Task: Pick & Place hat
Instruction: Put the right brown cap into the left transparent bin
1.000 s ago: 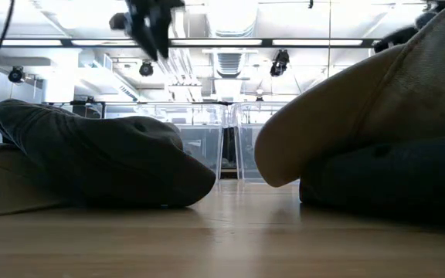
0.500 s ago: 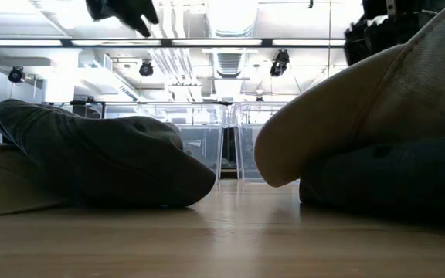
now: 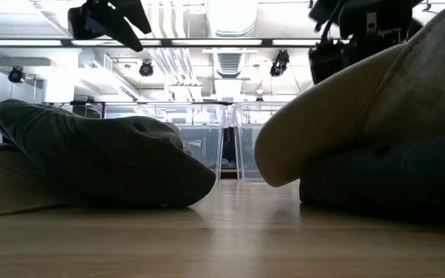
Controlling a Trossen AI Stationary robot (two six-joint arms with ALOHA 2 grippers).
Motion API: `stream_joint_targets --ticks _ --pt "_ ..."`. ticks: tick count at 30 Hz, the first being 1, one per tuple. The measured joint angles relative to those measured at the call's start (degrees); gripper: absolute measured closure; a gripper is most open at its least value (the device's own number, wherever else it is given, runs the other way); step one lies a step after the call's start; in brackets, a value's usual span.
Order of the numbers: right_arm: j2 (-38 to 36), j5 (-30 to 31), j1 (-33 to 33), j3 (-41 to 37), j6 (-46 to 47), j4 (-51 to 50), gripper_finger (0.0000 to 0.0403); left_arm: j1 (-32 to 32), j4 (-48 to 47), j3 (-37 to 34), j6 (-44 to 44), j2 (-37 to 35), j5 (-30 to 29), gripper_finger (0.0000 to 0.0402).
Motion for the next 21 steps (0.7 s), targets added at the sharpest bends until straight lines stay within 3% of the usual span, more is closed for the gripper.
stream_joint_targets --ticks 7,15,21 --pt "7.1 0.5 0.4 5.9 -5.8 0.2 0.0238 -0.8 -0.1 0.0 -0.2 0.0 0.0 0.0228" --pt "10.2 1.9 0.4 12.3 -10.3 -2.2 0.0381 -0.9 -1.3 0.0 -0.4 -0.1 -0.1 0.0228" --pt "7.2 3.7 0.2 14.1 -10.7 -3.5 0.0388 -1.2 -2.8 0.0 -2.6 -2.1 -4.2 0.0228"
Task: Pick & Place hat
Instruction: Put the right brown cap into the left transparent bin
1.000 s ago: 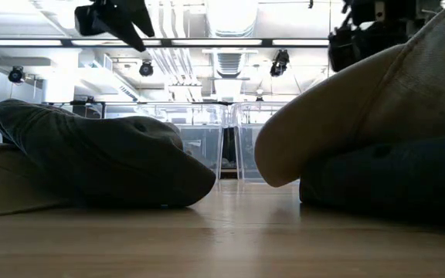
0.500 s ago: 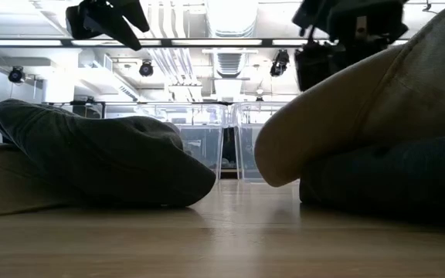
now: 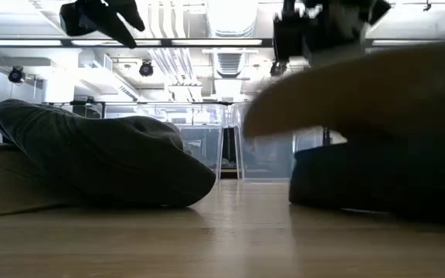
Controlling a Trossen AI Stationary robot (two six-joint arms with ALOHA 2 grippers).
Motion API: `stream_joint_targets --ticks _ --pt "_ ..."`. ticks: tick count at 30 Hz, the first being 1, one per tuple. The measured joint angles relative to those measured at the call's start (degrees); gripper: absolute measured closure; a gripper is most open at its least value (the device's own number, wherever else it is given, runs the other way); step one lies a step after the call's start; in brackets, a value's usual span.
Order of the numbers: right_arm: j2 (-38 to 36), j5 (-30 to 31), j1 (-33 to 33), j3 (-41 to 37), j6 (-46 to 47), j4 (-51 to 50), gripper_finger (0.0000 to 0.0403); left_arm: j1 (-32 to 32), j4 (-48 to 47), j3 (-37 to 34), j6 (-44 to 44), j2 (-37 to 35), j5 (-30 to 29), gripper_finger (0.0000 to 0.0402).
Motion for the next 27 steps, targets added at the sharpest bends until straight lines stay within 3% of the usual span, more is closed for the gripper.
stream_joint_targets --ticks 6,14,22,27 --pt "-5.4 6.0 -2.3 5.9 0.0 1.4 0.0388 -1.4 0.5 0.0 -2.9 -5.4 -8.9 0.0228" --pt "-5.6 8.7 -5.3 13.4 -3.7 1.6 0.0389 -1.1 4.1 0.0 -4.1 -8.5 -9.8 0.0228" --pt "-0.1 9.8 -5.3 21.1 -9.5 1.8 0.0389 0.9 13.5 -0.1 -4.8 -7.2 -3.6 0.0228" --pt "3.6 9.4 -5.3 26.4 -12.7 1.5 0.0389 3.8 14.1 -0.1 -5.3 -7.4 -0.2 0.0228"
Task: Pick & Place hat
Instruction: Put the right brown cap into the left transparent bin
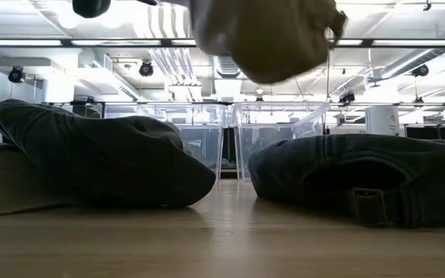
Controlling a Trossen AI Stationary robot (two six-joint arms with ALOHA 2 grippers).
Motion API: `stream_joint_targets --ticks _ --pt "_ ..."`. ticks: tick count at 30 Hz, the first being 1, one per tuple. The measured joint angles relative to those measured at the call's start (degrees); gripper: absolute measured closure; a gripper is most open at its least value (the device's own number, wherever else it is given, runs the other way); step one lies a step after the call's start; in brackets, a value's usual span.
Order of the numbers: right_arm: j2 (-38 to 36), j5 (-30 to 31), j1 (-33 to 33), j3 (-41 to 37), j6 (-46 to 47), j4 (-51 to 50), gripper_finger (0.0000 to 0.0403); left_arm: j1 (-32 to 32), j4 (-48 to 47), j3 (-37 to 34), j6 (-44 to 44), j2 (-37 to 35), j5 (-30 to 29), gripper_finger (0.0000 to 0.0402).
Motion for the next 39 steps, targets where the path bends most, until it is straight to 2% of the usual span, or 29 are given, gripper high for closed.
stream_joint_targets --ticks 6,10,13,16,19,21,22,28,32,34,37,39 --pt "2.2 0.0 0.0 3.3 -2.3 -0.1 0.0390 3.3 -0.5 0.0 0.9 0.1 6.3 0.0228" --pt "2.1 0.0 0.0 4.2 -2.8 1.3 0.0390 5.0 2.4 0.0 4.1 0.5 14.0 0.0228" --pt "2.1 0.3 0.0 5.0 -3.2 1.0 0.0390 5.6 2.8 0.0 4.8 0.8 16.1 0.0235" --pt "2.1 1.1 0.0 5.8 -3.4 0.8 0.0390 6.1 2.1 0.0 5.7 0.9 17.1 0.0268" --pt "2.0 2.5 0.0 5.9 -3.4 0.5 0.0384 6.6 2.3 0.0 6.8 0.9 17.1 0.0332" --pt "2.1 2.8 0.0 5.8 -3.2 -0.2 0.0370 7.0 2.4 0.0 7.5 0.9 17.3 0.0379" --pt "2.1 3.1 0.0 5.8 -2.6 -0.3 0.0359 7.3 2.4 0.0 7.8 0.9 17.2 0.0387" --pt "1.6 4.2 -0.1 6.0 -0.6 -3.2 0.0277 10.2 -0.3 0.0 9.4 0.9 17.2 0.0394" --pt "0.2 12.5 0.0 7.3 -1.4 -9.6 0.0225 13.4 -2.5 0.0 9.5 0.2 15.7 0.0395" --pt "-1.2 19.3 0.2 8.1 -1.3 -12.4 0.0204 15.0 -2.7 0.8 9.9 -0.6 14.1 0.0395" --pt "-3.7 27.9 0.7 8.9 -0.6 -15.7 0.0182 16.9 -2.6 4.4 12.6 -1.9 9.7 0.0395" --pt "-5.6 32.0 0.9 8.9 -0.5 -16.6 0.0172 17.8 -3.8 7.7 15.1 -2.5 3.8 0.0395"
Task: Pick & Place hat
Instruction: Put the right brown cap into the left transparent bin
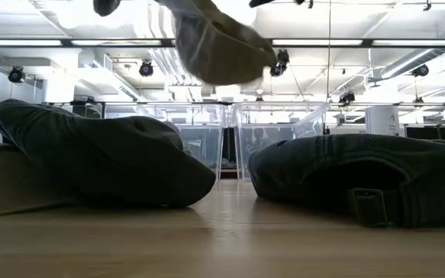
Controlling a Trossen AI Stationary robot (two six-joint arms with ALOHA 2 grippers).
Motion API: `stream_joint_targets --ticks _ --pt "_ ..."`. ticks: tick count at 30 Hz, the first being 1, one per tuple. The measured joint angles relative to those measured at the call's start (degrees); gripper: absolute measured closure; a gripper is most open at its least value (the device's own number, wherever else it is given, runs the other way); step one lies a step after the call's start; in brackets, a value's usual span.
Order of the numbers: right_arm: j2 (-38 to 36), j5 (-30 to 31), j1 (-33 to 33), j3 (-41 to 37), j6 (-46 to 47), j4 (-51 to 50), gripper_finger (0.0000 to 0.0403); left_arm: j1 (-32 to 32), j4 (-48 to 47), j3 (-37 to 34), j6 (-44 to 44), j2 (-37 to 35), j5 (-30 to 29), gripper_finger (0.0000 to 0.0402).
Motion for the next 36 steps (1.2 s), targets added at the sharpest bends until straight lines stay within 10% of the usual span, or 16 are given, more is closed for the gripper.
stream_joint_targets --ticks 6,13,25,36 --pt "-4.6 5.8 -0.5 -1.3 4.8 -2.7 0.0159 3.7 -18.0 10.4 2.2 1.9 -17.7 0.0395" --pt "-5.3 7.0 -1.2 -2.4 6.2 -5.6 0.0158 7.8 -21.2 9.6 3.2 8.7 -16.9 0.0394" --pt "-3.8 6.6 -1.1 -2.9 12.6 -8.0 0.0159 16.8 -13.1 8.2 6.5 26.7 2.5 0.0391" --pt "-3.7 6.3 1.6 -3.3 19.7 -16.0 0.0156 21.4 -10.7 8.2 6.7 28.4 18.8 0.0390"
